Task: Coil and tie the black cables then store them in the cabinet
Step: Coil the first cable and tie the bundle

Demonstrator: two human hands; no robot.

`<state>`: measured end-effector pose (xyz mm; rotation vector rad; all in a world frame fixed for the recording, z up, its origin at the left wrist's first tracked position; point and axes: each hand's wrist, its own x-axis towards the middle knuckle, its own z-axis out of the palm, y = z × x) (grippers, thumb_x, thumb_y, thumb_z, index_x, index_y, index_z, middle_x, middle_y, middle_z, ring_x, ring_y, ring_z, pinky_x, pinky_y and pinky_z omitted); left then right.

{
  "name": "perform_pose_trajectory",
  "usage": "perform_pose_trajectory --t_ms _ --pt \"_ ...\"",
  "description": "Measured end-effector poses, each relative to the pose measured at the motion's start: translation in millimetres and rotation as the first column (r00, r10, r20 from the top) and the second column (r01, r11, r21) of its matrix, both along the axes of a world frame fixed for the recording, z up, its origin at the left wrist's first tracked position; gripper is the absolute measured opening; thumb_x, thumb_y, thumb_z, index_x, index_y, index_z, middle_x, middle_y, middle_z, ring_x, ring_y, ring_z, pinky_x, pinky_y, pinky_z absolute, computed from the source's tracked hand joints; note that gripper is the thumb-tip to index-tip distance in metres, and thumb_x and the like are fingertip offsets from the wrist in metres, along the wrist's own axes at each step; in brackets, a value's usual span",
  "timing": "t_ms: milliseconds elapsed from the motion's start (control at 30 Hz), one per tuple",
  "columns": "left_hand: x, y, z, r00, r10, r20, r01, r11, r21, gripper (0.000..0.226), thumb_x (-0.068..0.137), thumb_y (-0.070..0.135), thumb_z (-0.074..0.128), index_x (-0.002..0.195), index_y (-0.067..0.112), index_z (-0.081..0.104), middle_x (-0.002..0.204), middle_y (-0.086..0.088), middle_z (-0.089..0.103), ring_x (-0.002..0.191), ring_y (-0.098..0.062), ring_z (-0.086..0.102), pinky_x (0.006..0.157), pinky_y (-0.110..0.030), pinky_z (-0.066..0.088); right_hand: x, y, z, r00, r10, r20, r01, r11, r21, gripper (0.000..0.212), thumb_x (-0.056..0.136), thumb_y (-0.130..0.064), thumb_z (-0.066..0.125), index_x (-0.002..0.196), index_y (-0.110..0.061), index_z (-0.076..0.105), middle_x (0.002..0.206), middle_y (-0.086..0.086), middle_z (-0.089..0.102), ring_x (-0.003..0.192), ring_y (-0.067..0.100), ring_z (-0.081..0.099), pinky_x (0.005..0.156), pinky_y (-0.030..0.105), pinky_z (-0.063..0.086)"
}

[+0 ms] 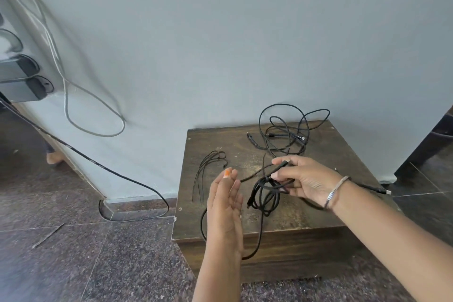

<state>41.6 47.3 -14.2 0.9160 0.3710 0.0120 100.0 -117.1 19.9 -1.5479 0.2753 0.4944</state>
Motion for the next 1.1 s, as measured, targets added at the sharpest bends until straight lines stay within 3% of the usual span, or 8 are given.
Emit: perform_pose_trajectory --t_ms 133,300,467,700,867,933,1000,1100 --pt "-0.8 0.1 -1.5 0.998 0.056 0.001 -0.056 0.998 -0.002 0.026 0.092 0.036 0.051 0.118 0.034 0.054 0.127 0.008 0.055 0.122 -0.012 0.049 0.105 -0.031 0.035 36.8 3.5 23.6 0.999 0.003 0.054 -0.003 1.0 0.007 0.036 0.08 0.001 0.068 0.112 -0.011 0.058 0.088 0.008 0.066 0.07 0.016 0.065 0.057 0.024 0.057" --pt "1.0 -2.7 -3.6 0.997 0.07 0.014 -0.07 0.997 -0.021 0.032 0.085 0.039 0.056 0.117 0.036 0.053 0.126 0.009 0.055 0.121 -0.012 0.05 0.101 -0.03 0.038 92.9 33.2 43.5 0.99 -0.088 0.109 0.079 0.993 0.088 0.02 0.08 0.001 0.068 0.092 -0.013 0.059 0.073 0.003 0.065 0.064 0.012 0.062 0.06 0.027 0.057" --pt "2.5 -3.8 -9.3 0.999 0.03 0.017 -0.03 1.0 -0.005 0.057 0.066 0.05 0.061 0.12 0.034 0.055 0.126 0.01 0.057 0.121 -0.011 0.05 0.1 -0.031 0.039 136.8 86.8 29.6 0.989 -0.135 0.055 0.128 0.985 0.112 0.011 0.084 -0.004 0.063 0.077 -0.011 0.057 0.07 0.006 0.062 0.062 0.013 0.06 0.059 0.024 0.054" --pt "9.4 1.8 -16.9 0.999 0.035 -0.017 -0.035 0.999 -0.022 0.062 0.058 0.052 0.063 0.117 0.035 0.058 0.122 0.011 0.062 0.118 -0.009 0.053 0.095 -0.028 0.04 167.3 130.3 -9.5 0.971 -0.228 -0.068 0.236 0.961 0.146 0.02 0.087 -0.007 0.06 0.068 -0.008 0.055 0.066 0.006 0.058 0.058 0.012 0.054 0.063 0.025 0.05" --pt "12.7 4.7 -20.2 0.999 0.046 -0.018 -0.047 0.998 -0.052 0.054 0.066 0.046 0.059 0.118 0.034 0.058 0.124 0.008 0.061 0.118 -0.011 0.054 0.095 -0.028 0.042 181.6 138.6 -21.5 0.973 -0.214 -0.084 0.222 0.97 0.097 0.017 0.089 -0.011 0.057 0.072 -0.01 0.057 0.067 0.004 0.057 0.057 0.011 0.054 0.056 0.022 0.05" --pt "13.2 3.2 -19.0 0.999 0.043 -0.005 -0.043 0.998 -0.045 0.051 0.069 0.045 0.058 0.119 0.034 0.057 0.124 0.01 0.06 0.119 -0.009 0.053 0.098 -0.028 0.041 186.1 140.6 -22.8 0.975 -0.211 -0.064 0.215 0.975 0.06 0.009 0.088 -0.017 0.058 0.085 -0.009 0.058 0.07 0.006 0.058 0.06 0.014 0.055 0.063 0.027 0.052" --pt "12.8 1.8 -17.2 1.0 0.031 0.002 -0.031 0.999 -0.034 0.051 0.069 0.047 0.058 0.119 0.035 0.057 0.123 0.012 0.061 0.119 -0.008 0.053 0.1 -0.027 0.04 190.5 140.4 -24.9 0.978 -0.205 -0.031 0.205 0.979 0.0 0.019 0.087 -0.024 0.06 0.094 -0.006 0.056 0.073 0.009 0.058 0.062 0.018 0.057 0.068 0.031 0.054" --pt "13.9 1.1 -15.5 0.999 0.032 -0.008 -0.032 0.999 -0.035 0.051 0.068 0.047 0.059 0.117 0.033 0.058 0.12 0.011 0.063 0.119 -0.009 0.054 0.1 -0.028 0.041 193.9 137.8 -26.0 0.979 -0.205 0.022 0.206 0.973 -0.101 0.032 0.089 -0.036 0.055 0.099 -0.006 0.053 0.08 0.01 0.059 0.066 0.02 0.058 0.056 0.029 0.053"
